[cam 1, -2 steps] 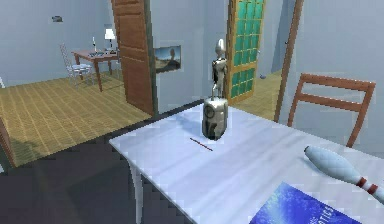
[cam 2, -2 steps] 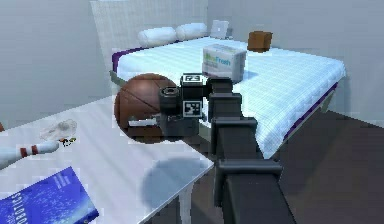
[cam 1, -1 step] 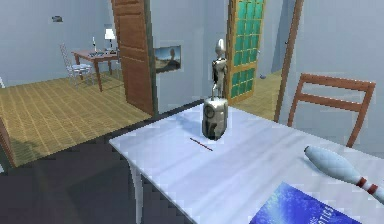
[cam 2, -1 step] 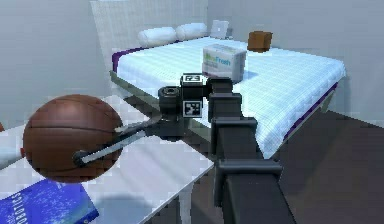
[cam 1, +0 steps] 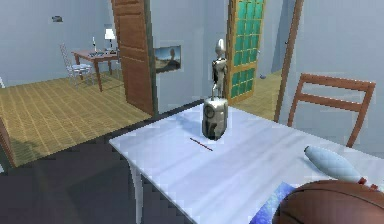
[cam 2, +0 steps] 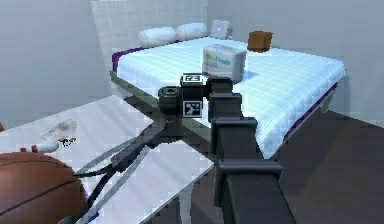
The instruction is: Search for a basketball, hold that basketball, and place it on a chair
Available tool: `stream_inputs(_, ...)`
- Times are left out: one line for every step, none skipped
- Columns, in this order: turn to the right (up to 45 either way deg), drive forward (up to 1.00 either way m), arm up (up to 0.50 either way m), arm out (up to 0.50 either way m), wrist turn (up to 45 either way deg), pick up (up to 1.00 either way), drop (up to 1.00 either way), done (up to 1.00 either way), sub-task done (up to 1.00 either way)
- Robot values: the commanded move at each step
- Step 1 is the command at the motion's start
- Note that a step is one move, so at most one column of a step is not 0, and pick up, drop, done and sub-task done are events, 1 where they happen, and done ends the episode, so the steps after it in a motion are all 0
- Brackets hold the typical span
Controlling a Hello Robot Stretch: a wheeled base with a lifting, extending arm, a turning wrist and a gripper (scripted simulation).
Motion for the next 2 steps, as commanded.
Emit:
stream_inputs(0.0, 0.00, 0.00, 0.00, -12.0, 0.00, 0.00, 0.00, 0.00)
stream_inputs(0.0, 0.00, 0.00, -0.20, 0.0, 0.00, 0.00, 0.00, 0.00)
